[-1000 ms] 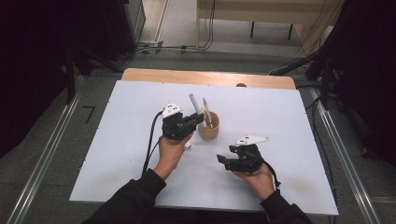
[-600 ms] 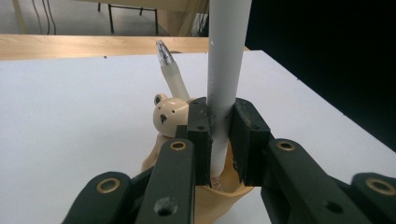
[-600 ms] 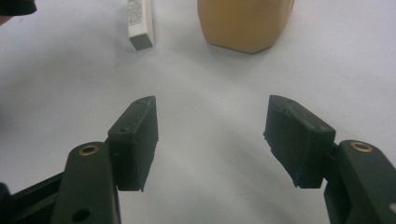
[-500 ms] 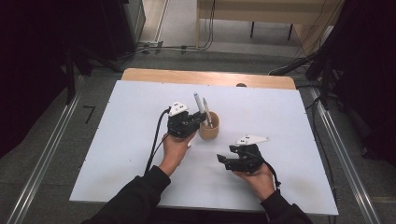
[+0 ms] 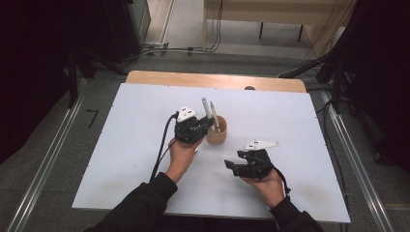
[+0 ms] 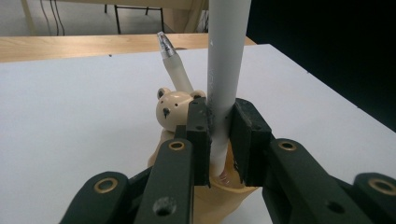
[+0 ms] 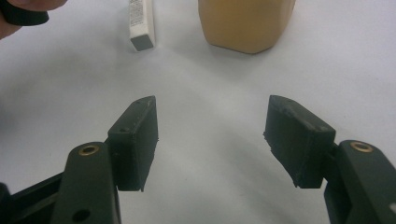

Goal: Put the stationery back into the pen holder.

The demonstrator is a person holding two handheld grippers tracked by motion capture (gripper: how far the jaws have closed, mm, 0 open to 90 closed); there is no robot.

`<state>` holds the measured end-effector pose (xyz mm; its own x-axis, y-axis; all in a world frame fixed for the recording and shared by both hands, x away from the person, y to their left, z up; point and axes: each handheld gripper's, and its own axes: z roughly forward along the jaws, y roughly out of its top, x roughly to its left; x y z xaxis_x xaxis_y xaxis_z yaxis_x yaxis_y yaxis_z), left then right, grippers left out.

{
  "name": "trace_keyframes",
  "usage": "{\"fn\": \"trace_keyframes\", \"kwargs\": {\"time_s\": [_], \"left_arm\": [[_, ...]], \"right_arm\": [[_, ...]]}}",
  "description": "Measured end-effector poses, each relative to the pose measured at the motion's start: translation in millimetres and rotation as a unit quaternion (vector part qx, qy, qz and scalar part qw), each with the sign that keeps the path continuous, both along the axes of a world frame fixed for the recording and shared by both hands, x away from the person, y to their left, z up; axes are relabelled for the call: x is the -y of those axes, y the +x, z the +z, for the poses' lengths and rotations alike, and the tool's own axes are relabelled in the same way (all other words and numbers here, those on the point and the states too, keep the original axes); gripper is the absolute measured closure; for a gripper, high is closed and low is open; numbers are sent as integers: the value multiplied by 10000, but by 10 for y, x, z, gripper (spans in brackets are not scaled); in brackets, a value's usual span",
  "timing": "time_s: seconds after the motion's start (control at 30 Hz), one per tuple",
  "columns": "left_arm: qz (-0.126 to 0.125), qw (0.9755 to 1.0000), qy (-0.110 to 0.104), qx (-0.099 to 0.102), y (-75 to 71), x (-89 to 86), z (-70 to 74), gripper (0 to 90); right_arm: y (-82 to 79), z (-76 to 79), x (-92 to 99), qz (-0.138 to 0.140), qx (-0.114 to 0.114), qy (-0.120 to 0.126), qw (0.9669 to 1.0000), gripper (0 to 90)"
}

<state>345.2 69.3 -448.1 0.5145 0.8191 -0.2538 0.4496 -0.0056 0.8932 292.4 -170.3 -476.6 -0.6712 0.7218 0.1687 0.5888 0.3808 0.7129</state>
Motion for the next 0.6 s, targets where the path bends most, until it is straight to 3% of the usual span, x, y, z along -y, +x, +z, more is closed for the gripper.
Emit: {"fn": "trace_keyframes", "kwargs": {"time_s": [0.37,0.6], "left_arm": [[41,10000,-41,18,-2,-18,-10,706],[165,9998,-22,66,-18,-39,-8,594]], "right_arm": [[0,1,0,-3,4,0,10000,334],[2,2,2,-3,4,9,10000,334]]}}
